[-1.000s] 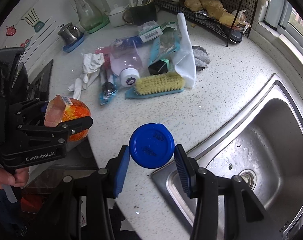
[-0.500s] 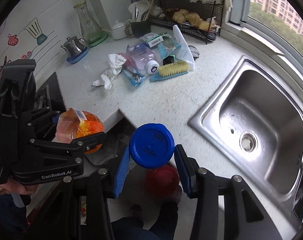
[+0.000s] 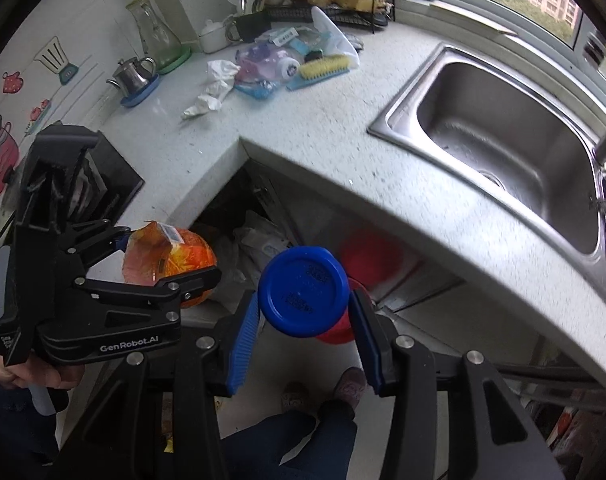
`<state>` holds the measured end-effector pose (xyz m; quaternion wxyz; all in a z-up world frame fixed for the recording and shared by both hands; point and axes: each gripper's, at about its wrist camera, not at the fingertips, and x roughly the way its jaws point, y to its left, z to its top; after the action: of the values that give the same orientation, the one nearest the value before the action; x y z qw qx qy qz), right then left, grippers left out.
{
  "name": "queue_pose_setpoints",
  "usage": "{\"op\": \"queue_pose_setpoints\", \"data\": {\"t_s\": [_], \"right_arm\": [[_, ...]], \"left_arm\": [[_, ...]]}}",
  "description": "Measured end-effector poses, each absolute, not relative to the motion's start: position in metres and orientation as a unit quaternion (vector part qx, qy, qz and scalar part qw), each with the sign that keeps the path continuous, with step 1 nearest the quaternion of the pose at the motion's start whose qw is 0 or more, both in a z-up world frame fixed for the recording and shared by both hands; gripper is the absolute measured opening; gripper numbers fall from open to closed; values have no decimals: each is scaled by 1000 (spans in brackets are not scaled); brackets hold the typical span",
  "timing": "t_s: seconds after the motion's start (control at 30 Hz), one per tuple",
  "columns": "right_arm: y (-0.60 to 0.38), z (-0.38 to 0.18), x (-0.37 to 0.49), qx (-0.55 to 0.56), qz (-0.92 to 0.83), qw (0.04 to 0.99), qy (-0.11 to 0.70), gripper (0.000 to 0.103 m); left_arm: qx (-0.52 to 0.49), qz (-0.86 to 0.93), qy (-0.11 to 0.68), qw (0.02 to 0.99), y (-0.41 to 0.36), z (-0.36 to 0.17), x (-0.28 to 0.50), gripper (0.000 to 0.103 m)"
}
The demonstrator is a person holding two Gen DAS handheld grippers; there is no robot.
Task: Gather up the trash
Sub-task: 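Carry the orange jar and blue lid down toward the red bin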
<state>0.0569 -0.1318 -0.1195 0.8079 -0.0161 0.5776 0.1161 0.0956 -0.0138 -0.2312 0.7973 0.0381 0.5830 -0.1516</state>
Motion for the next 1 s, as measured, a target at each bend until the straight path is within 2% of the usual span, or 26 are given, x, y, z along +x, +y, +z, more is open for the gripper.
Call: {"op": "queue_pose_setpoints", "data": {"t_s": [0.3,0.5,0.63,1.0], "right_arm": [[-147,-204,50,-3,119,779,616,43],[-159,-271,63,-10,147,779,609,43],[-162,-324,68,-42,165,785,596,43],[-175,-489,88,-41,187,759,622,43]], "left_arm": [[45,-142,626,766,-26,-307,89,65],[54,-138,634,759,-40,-371,96,65],[41,-138,648,748,-50,-431,104,65],[41,-135,672,727,-70,-610,129,65]]}}
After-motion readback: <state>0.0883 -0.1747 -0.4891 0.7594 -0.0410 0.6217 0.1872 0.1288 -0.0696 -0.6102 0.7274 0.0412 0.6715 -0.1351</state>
